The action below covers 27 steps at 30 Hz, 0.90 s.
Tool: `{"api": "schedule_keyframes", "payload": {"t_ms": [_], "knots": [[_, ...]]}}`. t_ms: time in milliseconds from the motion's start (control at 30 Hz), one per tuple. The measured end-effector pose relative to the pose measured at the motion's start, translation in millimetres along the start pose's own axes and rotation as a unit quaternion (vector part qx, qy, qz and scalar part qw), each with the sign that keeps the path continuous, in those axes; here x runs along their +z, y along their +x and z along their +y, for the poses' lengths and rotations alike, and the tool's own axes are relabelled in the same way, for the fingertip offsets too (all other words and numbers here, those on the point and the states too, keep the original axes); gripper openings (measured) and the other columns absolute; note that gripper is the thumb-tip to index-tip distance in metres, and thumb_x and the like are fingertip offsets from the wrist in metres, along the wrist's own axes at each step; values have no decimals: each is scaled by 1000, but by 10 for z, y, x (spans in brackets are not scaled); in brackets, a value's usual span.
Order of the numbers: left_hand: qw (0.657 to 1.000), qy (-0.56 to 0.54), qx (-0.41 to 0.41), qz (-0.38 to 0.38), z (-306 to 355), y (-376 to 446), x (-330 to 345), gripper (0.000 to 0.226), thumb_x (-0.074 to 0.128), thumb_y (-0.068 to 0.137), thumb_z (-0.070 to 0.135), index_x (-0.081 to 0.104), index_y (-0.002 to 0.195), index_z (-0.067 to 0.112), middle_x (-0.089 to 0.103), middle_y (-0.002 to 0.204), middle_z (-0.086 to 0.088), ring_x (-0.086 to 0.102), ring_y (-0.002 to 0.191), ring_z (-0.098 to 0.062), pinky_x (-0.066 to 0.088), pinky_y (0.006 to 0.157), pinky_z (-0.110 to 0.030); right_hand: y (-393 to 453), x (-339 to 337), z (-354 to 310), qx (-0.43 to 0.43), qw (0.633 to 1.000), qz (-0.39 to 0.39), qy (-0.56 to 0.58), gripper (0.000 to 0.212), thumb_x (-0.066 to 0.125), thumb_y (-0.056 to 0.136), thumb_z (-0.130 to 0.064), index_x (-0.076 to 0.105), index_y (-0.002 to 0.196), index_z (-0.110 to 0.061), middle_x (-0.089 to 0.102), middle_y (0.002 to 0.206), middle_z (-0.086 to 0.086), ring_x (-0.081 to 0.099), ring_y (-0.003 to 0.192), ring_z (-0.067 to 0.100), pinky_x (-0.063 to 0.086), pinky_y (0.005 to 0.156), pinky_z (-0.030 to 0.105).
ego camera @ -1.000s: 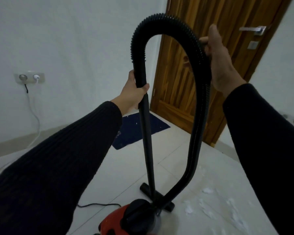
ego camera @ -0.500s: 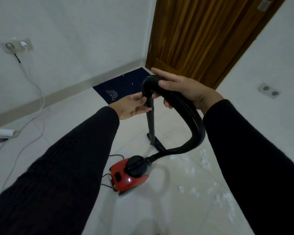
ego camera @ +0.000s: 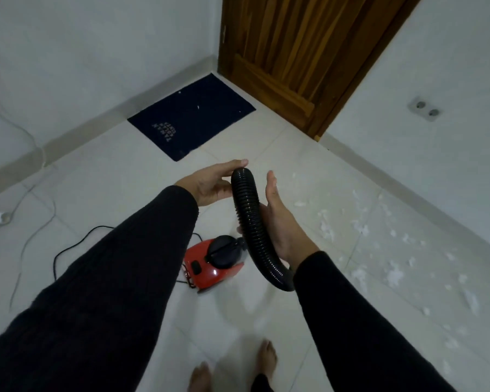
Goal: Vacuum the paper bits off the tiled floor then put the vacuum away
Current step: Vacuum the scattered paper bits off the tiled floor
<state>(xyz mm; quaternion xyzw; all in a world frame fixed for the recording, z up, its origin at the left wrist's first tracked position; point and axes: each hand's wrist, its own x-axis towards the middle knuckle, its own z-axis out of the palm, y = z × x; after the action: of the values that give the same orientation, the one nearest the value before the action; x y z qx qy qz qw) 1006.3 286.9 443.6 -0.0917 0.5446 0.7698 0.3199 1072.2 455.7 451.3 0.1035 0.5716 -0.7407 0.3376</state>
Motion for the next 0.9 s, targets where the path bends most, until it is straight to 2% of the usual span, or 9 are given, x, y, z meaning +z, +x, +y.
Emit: {"api": "schedule_keyframes", "payload": {"t_ms": [67, 133, 200, 233, 333, 467, 700, 833, 900], "knots": [[998, 52, -33, -26, -13, -33, -11, 23, 64, 85, 31, 60, 89, 9, 64, 98, -8, 63, 95, -18, 54, 75, -21, 104, 45, 130, 44, 997, 63, 29, 121, 48, 58, -92, 25, 152, -18, 60, 108, 13, 66, 87, 25, 58, 56, 31], [994, 89, -54, -29, -32, -90, -6, 17, 57, 90, 23, 63, 79, 13, 66, 76, 2, 63, 78, -11, 53, 66, -17, 201, 76, 205, 36, 991, 118, 48, 106, 39, 71, -87, 27, 152, -19, 48, 138, 12, 54, 120, 32, 60, 57, 28], [990, 118, -63, -45, -81, -88, -25, 20, 53, 92, 18, 59, 73, 16, 57, 78, 0, 55, 77, -11, 51, 66, -16, 351, 76, 251, 38, 986, 131, 94, 86, 30, 87, -74, 26, 151, -16, 38, 147, 8, 43, 133, 30, 61, 64, 29], [988, 128, -73, -51, -106, -81, -31, 18, 53, 92, 16, 55, 75, 17, 53, 84, -3, 51, 83, -14, 50, 69, -16, 462, 57, 280, 39, 983, 129, 125, 87, 31, 88, -73, 22, 153, -16, 34, 151, 7, 41, 135, 30, 60, 78, 37], [985, 135, -102, -41, -161, -31, -75, 16, 52, 92, 9, 48, 79, 18, 49, 95, -7, 49, 93, -16, 48, 77, -17, 807, -35, 371, 44, 974, 135, 177, 95, 45, 81, -73, 12, 155, -24, 29, 155, 17, 47, 131, 35, 42, 106, 52], [981, 139, -121, -56, -185, 87, -104, 23, 51, 92, 1, 58, 90, 23, 65, 98, -2, 63, 90, -9, 54, 73, -14, 1213, -249, 415, 54, 969, 149, 192, 65, 45, 98, -45, 17, 153, -25, 30, 153, 20, 52, 126, 35, 52, 96, 43], [972, 158, -148, -90, -119, 341, -166, 23, 54, 89, 7, 65, 105, 20, 64, 109, -10, 59, 102, -18, 48, 95, -27, 1748, -322, 376, 130, 929, 181, 296, 97, 61, 94, -25, -18, 150, -37, 22, 156, 21, 46, 131, 38, 44, 101, 55], [953, 198, -205, -102, -104, 401, -243, 36, 64, 86, 17, 59, 121, 13, 65, 116, -14, 61, 106, -20, 48, 99, -31, 1862, -288, 355, 162, 931, 213, 249, 84, 56, 98, -24, -6, 154, -31, 29, 152, 19, 51, 125, 38, 55, 75, 45], [952, 193, -219, -87, -90, 434, -304, 34, 62, 88, 13, 57, 121, 17, 63, 122, -15, 62, 106, -19, 49, 97, -28, 1917, -258, 342, 166, 933, 216, 235, 75, 51, 100, -25, -1, 154, -30, 32, 151, 19, 52, 123, 37, 53, 77, 44]]}}
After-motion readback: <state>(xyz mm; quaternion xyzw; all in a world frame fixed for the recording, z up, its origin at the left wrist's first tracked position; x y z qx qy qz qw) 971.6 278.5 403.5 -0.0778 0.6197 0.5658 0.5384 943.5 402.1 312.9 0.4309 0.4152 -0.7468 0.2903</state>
